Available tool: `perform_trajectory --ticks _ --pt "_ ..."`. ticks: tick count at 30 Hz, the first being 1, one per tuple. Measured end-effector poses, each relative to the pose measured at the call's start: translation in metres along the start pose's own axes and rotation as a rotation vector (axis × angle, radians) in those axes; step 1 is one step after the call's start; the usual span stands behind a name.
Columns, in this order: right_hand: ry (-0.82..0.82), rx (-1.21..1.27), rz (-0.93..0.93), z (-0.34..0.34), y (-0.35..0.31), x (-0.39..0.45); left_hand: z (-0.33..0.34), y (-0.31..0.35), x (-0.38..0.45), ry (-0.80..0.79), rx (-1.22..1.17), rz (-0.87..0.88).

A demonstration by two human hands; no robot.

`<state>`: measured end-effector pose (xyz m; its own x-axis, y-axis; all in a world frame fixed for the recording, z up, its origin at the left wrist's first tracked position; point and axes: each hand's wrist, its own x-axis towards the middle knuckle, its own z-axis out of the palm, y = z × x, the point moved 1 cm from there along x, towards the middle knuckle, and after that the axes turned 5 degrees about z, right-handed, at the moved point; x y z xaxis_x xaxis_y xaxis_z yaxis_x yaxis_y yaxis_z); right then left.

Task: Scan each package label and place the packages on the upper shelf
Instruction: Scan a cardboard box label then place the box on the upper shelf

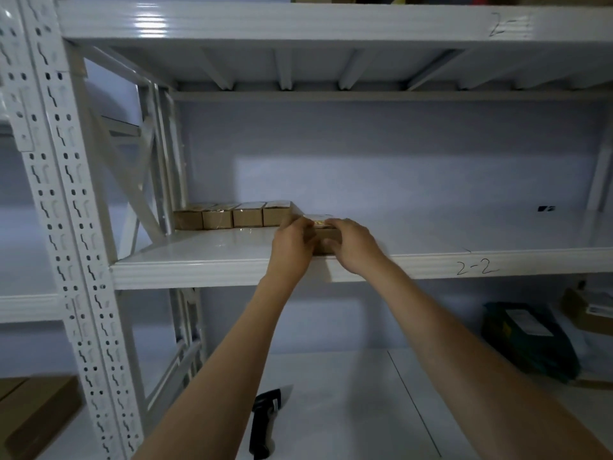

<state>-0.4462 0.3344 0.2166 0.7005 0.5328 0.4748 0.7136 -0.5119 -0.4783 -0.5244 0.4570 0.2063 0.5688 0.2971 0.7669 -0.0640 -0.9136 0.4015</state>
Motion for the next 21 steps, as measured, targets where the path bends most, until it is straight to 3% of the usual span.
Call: perform_trajectory --ticks 3,8,15,21 --pt "-0.103 -0.186 -0.009 0.0 0.004 0.015 0.014 -0.003 0.015 -0.075 0.143 0.018" --pt "-0.046 -0.305 -0.083 0.005 0.011 0.03 0.032 -0.001 0.019 -0.193 0.31 0.034" --pt "-0.201 -0.359 -0.002 0.011 0.008 0.071 0.037 -0.011 0.051 -0.342 0.635 -0.013" --pt "-0.335 -0.419 0.08 0.021 0.0 0.108 0.046 -0.026 0.076 -0.5 0.692 -0.134"
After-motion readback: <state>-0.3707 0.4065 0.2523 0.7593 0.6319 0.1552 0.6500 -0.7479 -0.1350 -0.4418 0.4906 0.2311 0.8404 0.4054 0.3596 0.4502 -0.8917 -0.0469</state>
